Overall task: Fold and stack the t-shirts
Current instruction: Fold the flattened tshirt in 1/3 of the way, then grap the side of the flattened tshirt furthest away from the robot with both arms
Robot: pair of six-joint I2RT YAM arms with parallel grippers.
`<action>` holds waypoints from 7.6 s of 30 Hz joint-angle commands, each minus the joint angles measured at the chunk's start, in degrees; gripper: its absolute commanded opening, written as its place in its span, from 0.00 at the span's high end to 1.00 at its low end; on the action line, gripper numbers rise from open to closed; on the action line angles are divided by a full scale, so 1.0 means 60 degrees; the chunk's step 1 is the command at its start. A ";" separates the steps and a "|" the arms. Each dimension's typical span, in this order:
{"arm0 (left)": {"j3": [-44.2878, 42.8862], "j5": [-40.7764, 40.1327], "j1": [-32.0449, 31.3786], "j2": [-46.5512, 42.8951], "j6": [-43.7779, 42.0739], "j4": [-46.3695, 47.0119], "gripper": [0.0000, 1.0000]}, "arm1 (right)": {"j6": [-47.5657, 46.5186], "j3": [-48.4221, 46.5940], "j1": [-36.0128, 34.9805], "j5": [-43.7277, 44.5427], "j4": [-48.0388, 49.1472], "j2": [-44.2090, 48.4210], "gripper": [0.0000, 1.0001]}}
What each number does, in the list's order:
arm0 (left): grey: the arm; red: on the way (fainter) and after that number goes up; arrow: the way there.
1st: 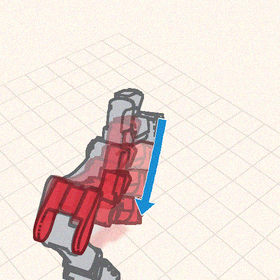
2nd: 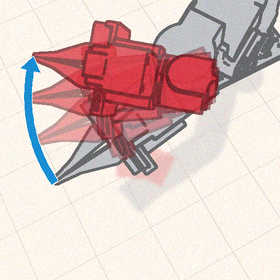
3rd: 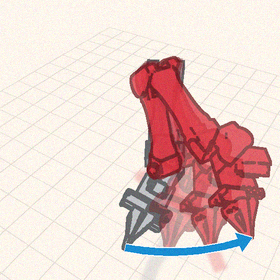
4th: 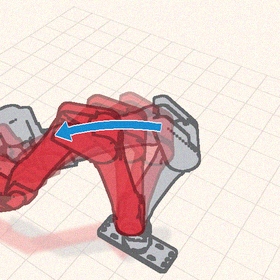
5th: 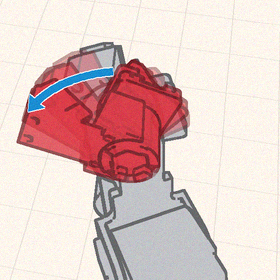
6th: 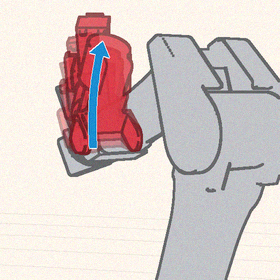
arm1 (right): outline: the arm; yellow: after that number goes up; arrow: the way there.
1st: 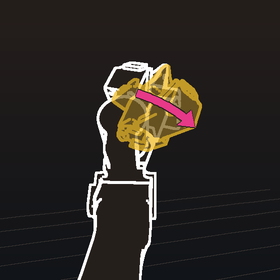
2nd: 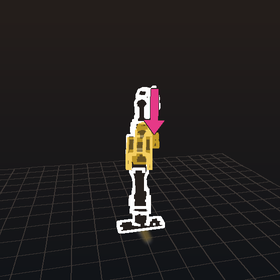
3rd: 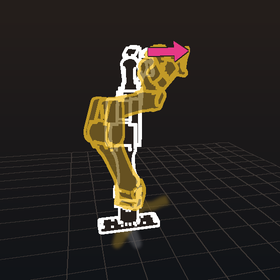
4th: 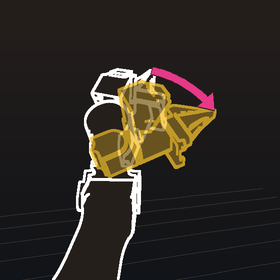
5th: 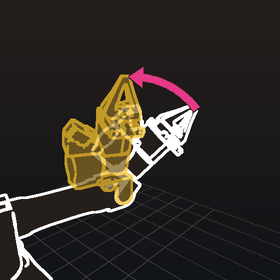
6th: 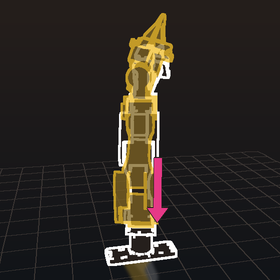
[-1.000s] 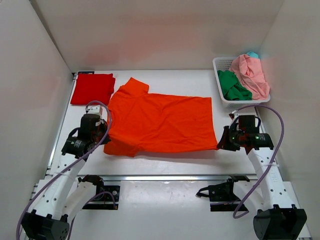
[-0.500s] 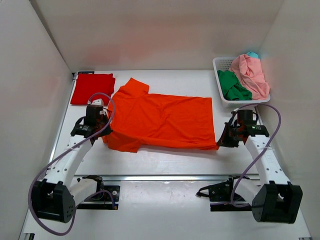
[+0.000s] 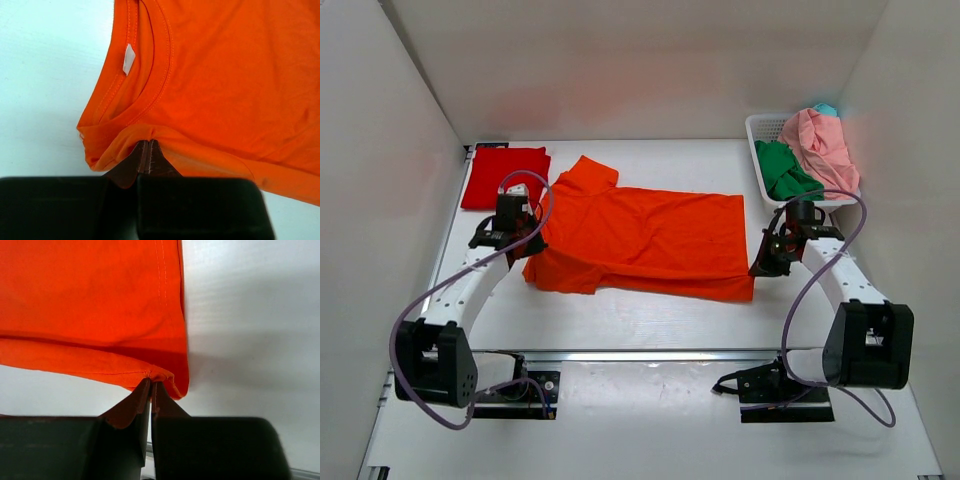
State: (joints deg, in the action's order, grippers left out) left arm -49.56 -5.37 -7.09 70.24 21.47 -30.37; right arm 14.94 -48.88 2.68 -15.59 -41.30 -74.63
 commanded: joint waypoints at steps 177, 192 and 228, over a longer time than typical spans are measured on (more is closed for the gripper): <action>0.1214 -0.1273 -0.1719 0.2122 -0.0854 -0.1003 0.61 | -0.0556 0.0838 -0.1341 0.1865 0.0790 -0.1740 1.00; 0.0058 0.0219 -0.1924 0.1259 -0.1646 -0.2760 0.61 | -0.0996 -0.0156 -0.1602 0.2570 -0.1128 -0.1610 0.99; -1.1764 -0.0028 -0.0737 1.1072 -0.2407 -0.1983 0.36 | -0.0805 -0.4977 -0.1721 0.1691 0.0277 -0.3337 0.85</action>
State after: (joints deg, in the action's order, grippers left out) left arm -117.14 -7.25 -10.70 138.34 7.68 -36.88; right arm 10.50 -76.29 -8.54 -4.19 -41.93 -93.08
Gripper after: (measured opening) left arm 0.661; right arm 0.152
